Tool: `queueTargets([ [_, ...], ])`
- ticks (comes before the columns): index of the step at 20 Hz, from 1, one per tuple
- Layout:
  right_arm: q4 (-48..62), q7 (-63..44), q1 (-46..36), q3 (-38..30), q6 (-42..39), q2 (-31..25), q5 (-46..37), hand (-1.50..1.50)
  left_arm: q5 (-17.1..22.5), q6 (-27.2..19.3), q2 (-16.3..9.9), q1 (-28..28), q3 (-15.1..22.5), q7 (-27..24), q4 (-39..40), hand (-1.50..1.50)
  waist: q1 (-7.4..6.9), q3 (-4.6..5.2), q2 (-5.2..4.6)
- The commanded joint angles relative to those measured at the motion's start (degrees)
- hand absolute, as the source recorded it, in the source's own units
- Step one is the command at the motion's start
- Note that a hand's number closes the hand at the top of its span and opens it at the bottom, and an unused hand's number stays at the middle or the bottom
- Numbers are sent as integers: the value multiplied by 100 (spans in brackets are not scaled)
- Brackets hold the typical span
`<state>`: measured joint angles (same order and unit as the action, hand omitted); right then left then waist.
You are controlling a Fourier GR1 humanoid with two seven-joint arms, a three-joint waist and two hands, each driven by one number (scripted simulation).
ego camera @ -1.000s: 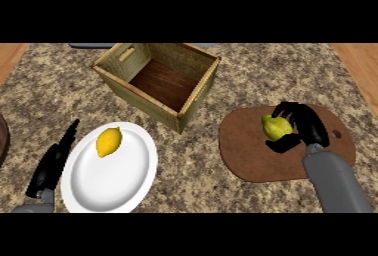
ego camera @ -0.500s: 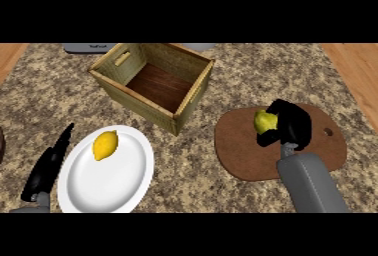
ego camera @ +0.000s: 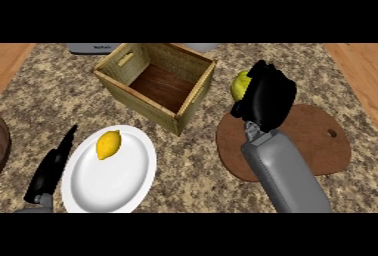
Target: Pick the pear from the cutting board and place it in the basket
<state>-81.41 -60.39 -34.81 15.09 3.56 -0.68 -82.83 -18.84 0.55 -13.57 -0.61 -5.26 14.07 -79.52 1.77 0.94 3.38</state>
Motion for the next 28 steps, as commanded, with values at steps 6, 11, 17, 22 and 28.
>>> queueTargets([
  [6,-1230,-2057,-1802,925,-2043,65,-194,150,28,106,39,136,88,-23,38,0,-298,-50,-108],
  [11,-1330,-2469,-2502,863,-2307,65,259,150,8,166,61,383,163,-19,103,0,-393,-54,-176],
  [17,-876,-2477,-3288,345,-2500,64,732,150,-10,208,47,454,197,-24,99,0,-528,-56,-216],
  [22,-219,-2478,-3967,-119,-2325,64,1084,150,-53,209,77,555,262,-52,101,0,-652,-55,-264],
  [28,827,-2479,-4697,-487,-2017,64,1453,150,-130,79,216,713,311,-65,273,0,-692,-49,-341],
])
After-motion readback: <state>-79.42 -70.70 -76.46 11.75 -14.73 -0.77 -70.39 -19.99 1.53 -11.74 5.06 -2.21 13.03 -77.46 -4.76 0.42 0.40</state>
